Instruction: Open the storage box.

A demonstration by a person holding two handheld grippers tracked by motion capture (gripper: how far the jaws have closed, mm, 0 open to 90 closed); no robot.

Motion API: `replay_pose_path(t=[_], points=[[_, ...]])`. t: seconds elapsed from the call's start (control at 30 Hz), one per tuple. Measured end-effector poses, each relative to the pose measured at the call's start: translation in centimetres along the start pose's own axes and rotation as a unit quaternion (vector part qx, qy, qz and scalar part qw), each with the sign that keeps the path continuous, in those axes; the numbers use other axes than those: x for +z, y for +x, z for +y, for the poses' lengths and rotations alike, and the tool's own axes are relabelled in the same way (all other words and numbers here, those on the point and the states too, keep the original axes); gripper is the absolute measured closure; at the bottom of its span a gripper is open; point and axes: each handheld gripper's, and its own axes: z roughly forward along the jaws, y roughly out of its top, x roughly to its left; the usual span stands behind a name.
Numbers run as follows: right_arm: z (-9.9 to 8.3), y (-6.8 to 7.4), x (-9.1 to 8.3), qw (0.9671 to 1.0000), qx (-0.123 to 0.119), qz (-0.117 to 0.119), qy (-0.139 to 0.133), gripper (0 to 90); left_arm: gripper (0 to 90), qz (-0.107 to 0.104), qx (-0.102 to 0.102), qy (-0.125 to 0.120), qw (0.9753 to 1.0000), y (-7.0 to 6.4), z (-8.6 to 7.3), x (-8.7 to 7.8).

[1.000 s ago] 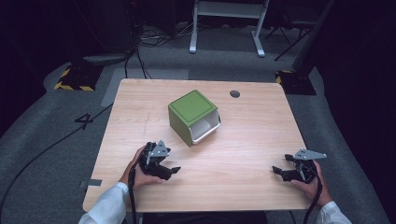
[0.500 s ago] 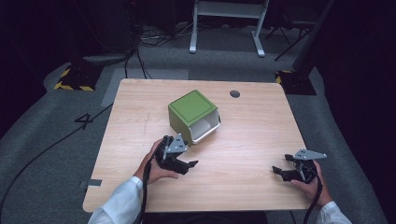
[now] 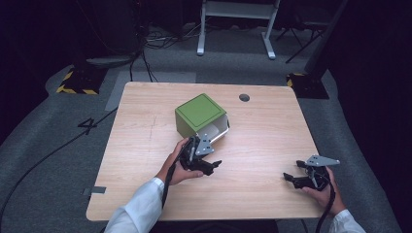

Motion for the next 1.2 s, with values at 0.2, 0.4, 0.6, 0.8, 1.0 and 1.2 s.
replay_pose_path(t=[0.2, 0.4, 0.6, 0.8, 1.0, 1.2], points=[[0.0, 0.0, 0.0, 1.0, 0.0, 0.0, 0.0, 16.4, 20.1, 0.002, -0.016, 0.001, 0.9999, 1.0, 0.8, 1.4], [0.0, 0.0, 0.0, 1.0, 0.0, 0.0, 0.0, 16.4, 22.4, 0.01, -0.017, 0.024, 0.9995, 1.2, 0.9, 2.4], [0.0, 0.0, 0.0, 1.0, 0.0, 0.0, 0.0, 16.4, 21.8, 0.023, -0.008, 0.03, 0.9992, 0.9, 1.2, 3.0], [0.0, 0.0, 0.0, 1.0, 0.0, 0.0, 0.0, 16.4, 21.9, 0.03, -0.005, 0.042, 0.9986, 0.2, 2.0, 3.8], [0.0, 0.0, 0.0, 1.0, 0.0, 0.0, 0.0, 16.4, 21.4, 0.067, -0.017, 0.055, 0.996, 0.1, 2.5, 4.6], [0.0, 0.0, 0.0, 1.0, 0.0, 0.0, 0.0, 16.4, 23.4, 0.075, -0.016, 0.085, 0.9935, 0.0, 2.5, 5.1]])
